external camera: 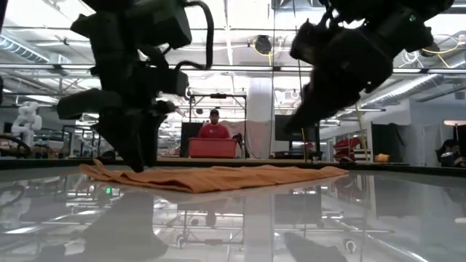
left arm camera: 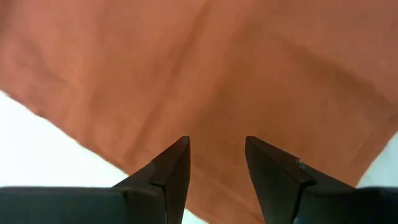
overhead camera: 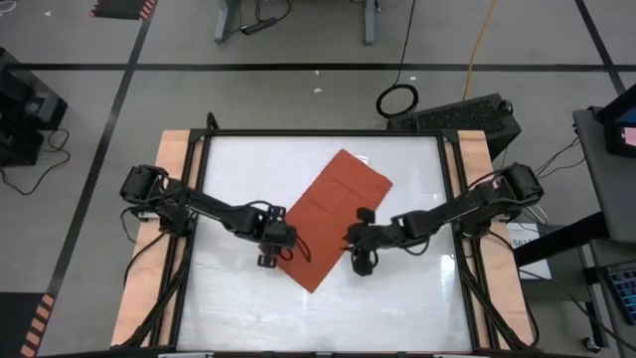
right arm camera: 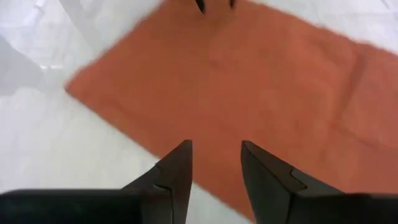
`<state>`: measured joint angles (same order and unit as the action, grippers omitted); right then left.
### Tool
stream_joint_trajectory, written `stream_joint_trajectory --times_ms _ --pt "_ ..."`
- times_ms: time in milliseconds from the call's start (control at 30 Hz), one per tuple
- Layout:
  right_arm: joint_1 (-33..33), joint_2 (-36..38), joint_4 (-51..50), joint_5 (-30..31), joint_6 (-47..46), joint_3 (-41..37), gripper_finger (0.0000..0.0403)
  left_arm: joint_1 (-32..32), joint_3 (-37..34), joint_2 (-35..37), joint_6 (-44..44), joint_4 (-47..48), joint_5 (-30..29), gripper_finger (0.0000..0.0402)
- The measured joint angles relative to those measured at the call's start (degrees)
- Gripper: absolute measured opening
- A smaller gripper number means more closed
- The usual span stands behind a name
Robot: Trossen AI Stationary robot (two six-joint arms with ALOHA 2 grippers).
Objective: Roll towel
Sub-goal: Roll the orange towel
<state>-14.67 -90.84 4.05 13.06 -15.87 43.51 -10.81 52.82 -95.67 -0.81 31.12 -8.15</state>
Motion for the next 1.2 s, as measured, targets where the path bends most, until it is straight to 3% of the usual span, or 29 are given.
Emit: stream_joint_trajectory --times_ms 233,367,700,967,1200 --pt "0.02 -7.3 8.32 -0.18 0.06 0.0 0.0128 -0.06 0.02 -0.27 0.41 -2.56 2.19 0.0162" --pt "0.08 -11.58 7.29 -1.54 0.14 0.91 0.0128 -0.52 0.02 -0.27 2.18 -3.41 4.16 0.0162" --pt "0.08 -9.7 -7.09 -2.33 2.2 2.16 0.0128 -4.34 0.31 -4.28 11.06 -7.16 7.44 0.0162" --pt "1.01 -6.2 -17.59 -0.9 12.97 2.08 0.0128 -7.59 -0.07 -5.69 15.5 -24.3 8.43 0.0162" --pt "1.85 -2.67 -29.67 5.23 16.6 1.9 0.0128 -8.79 -0.02 -5.58 20.04 -35.61 6.01 0.0162"
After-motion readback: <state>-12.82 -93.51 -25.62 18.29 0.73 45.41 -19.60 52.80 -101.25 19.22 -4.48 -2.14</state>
